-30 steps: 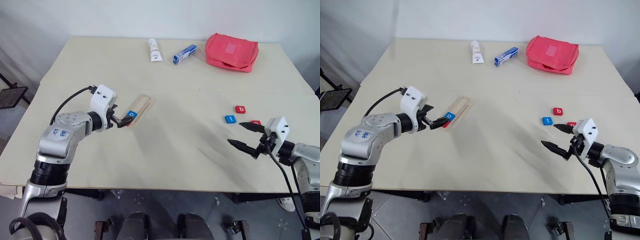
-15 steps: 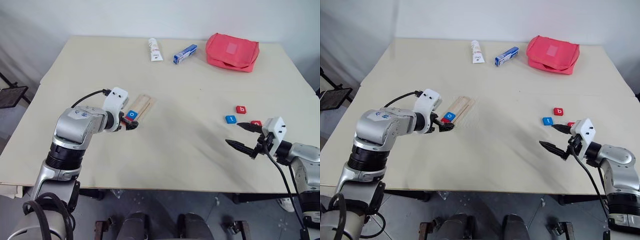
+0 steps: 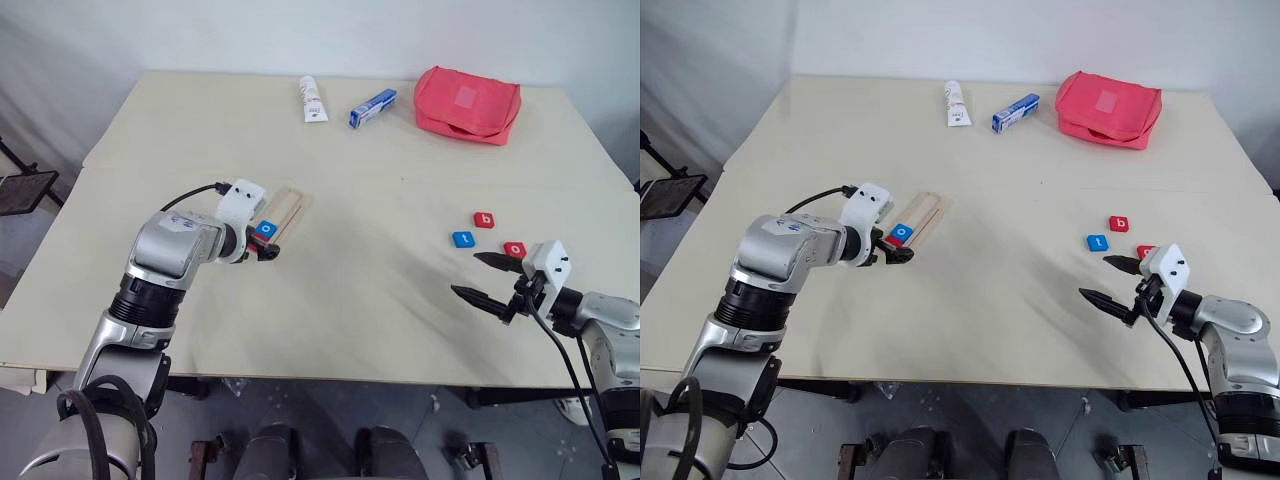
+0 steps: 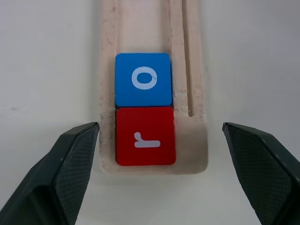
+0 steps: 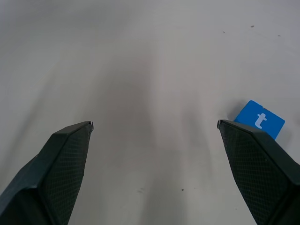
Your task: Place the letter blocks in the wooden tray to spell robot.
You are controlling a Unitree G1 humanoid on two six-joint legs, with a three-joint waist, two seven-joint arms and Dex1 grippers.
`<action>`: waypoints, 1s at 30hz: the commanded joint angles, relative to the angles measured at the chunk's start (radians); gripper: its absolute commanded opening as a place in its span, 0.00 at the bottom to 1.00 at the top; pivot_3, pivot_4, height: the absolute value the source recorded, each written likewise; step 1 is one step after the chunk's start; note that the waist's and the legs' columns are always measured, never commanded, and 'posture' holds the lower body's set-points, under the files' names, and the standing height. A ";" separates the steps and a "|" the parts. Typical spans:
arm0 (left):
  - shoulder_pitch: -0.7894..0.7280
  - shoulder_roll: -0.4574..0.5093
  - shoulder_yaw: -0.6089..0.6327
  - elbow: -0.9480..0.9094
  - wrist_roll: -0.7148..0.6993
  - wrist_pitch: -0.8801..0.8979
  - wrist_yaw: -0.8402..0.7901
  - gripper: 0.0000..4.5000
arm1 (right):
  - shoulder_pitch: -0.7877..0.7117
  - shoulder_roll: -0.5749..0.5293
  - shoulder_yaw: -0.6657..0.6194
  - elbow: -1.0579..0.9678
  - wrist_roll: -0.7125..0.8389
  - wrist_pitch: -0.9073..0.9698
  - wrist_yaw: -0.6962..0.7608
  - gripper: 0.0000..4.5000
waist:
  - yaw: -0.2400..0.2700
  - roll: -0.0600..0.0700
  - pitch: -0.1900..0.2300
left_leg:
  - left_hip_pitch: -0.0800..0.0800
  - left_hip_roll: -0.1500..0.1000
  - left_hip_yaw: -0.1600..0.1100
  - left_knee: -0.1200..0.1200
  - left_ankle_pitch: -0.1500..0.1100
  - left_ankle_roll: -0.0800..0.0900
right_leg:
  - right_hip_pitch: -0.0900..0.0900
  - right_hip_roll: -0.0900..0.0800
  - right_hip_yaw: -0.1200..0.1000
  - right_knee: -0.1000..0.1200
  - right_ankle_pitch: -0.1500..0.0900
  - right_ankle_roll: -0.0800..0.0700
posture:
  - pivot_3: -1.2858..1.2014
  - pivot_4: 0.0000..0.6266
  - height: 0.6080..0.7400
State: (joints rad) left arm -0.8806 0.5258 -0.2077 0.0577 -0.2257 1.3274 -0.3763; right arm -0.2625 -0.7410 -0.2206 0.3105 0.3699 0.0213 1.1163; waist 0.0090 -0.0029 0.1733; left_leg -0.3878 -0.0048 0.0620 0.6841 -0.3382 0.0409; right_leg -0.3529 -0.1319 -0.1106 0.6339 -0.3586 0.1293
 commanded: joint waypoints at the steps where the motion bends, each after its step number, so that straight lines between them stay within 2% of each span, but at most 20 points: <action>1: -0.036 0.008 -0.015 0.009 0.013 -0.015 -0.024 1.00 | -0.002 -0.020 -0.019 -0.042 0.007 -0.006 -0.002 0.99 | 0.001 0.000 0.000 | 0.000 0.000 0.000 0.000 0.000 0.000 | 0.000 0.000 0.000 0.000 0.000 0.000 | 0.52 0.24 1.00; 8: -0.039 0.007 -0.050 0.057 0.029 -0.022 -0.041 1.00 | -0.003 -0.024 -0.020 -0.040 0.003 -0.007 -0.003 0.99 | 0.006 0.000 0.000 | 0.000 0.000 0.000 0.000 0.000 0.000 | 0.000 0.000 0.000 0.000 0.000 0.000 | 0.52 0.24 1.00; 13: -0.019 0.015 -0.071 0.065 0.051 -0.035 -0.047 0.77 | -0.004 -0.024 -0.023 -0.036 -0.001 -0.012 -0.006 1.00 | 0.009 0.000 0.000 | 0.000 0.000 0.000 0.000 0.000 0.000 | 0.000 0.000 0.000 0.000 0.000 0.000 | 0.52 0.24 1.00; 21: -0.015 0.092 -0.195 0.056 0.096 -0.231 -0.199 0.77 | 0.007 -0.028 -0.031 -0.046 0.001 -0.013 -0.011 1.00 | 0.011 0.000 0.000 | 0.000 0.000 0.001 0.000 0.000 0.000 | 0.000 0.000 0.000 0.000 0.000 0.000 | 0.52 0.24 1.00; 30: -0.026 0.138 -0.281 -0.071 0.142 -0.514 -0.429 0.77 | 0.048 -0.048 -0.058 -0.073 0.019 -0.022 0.000 1.00 | 0.018 0.000 0.000 | -0.002 0.000 0.001 0.000 0.000 0.000 | 0.000 0.000 -0.003 -0.003 0.000 0.000 | 0.52 0.24 1.00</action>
State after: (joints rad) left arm -0.8940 0.6598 -0.4852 0.0477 -0.0903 0.8836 -0.7544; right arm -0.2307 -0.7647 -0.2360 0.2724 0.3669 0.0188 1.1079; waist 0.0270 -0.0027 0.1733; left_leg -0.3903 -0.0050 0.0620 0.6844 -0.3380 0.0413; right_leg -0.3528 -0.1314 -0.1146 0.6298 -0.3585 0.1294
